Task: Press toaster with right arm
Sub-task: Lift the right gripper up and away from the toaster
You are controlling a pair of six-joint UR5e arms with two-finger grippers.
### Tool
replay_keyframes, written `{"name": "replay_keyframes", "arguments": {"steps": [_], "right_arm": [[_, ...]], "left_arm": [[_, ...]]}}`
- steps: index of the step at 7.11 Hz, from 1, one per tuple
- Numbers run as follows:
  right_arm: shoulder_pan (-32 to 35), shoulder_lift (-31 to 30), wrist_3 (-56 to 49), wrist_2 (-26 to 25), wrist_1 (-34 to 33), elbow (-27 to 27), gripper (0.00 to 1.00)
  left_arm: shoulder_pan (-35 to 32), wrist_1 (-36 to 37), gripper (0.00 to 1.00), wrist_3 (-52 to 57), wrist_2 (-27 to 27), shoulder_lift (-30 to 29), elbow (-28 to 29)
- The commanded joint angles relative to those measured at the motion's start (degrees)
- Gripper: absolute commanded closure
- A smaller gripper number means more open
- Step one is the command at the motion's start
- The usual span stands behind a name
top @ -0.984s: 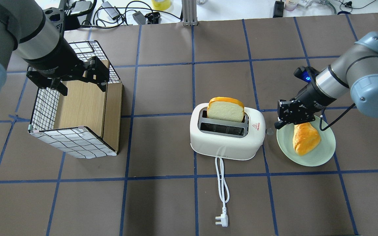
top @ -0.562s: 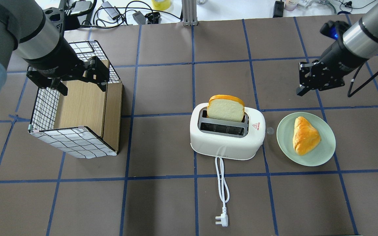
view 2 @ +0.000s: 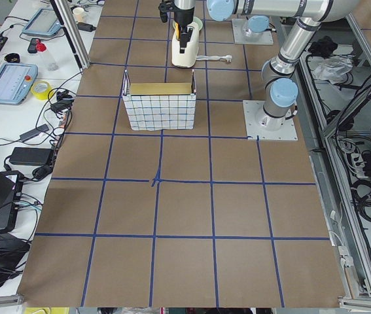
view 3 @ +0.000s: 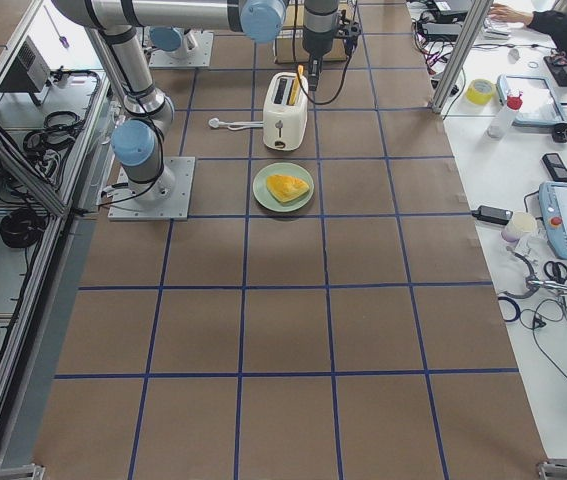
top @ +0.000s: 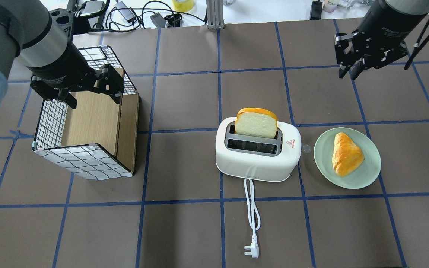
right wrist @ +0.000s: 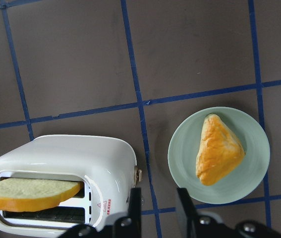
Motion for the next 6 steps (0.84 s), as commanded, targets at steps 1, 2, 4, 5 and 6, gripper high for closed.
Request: {"name": "replay_keyframes", "arguments": {"steps": [1,2,4,5,6], "right_arm": [[3.0,0.0,1.2,-0.8,-3.4,-0.8,0.00],[3.2,0.0,1.1,-0.7,-3.4,-0.8,0.00],[3.2,0.1,0.5,-0.1,-3.5,-0.6,0.00],[3.2,0.1,0.4,0.3,-3.6,-0.6,0.00],[3.2,0.1,0.3,0.6,-3.5,-0.5,0.00]], "left_arm": [[0.0,0.0,0.00,0.0,0.0,0.0,0.0],[0.0,0.0,0.00,0.0,0.0,0.0,0.0],[0.0,0.0,0.00,0.0,0.0,0.0,0.0],[0.0,0.0,0.00,0.0,0.0,0.0,0.0],[0.0,0.0,0.00,0.0,0.0,0.0,0.0]]}}
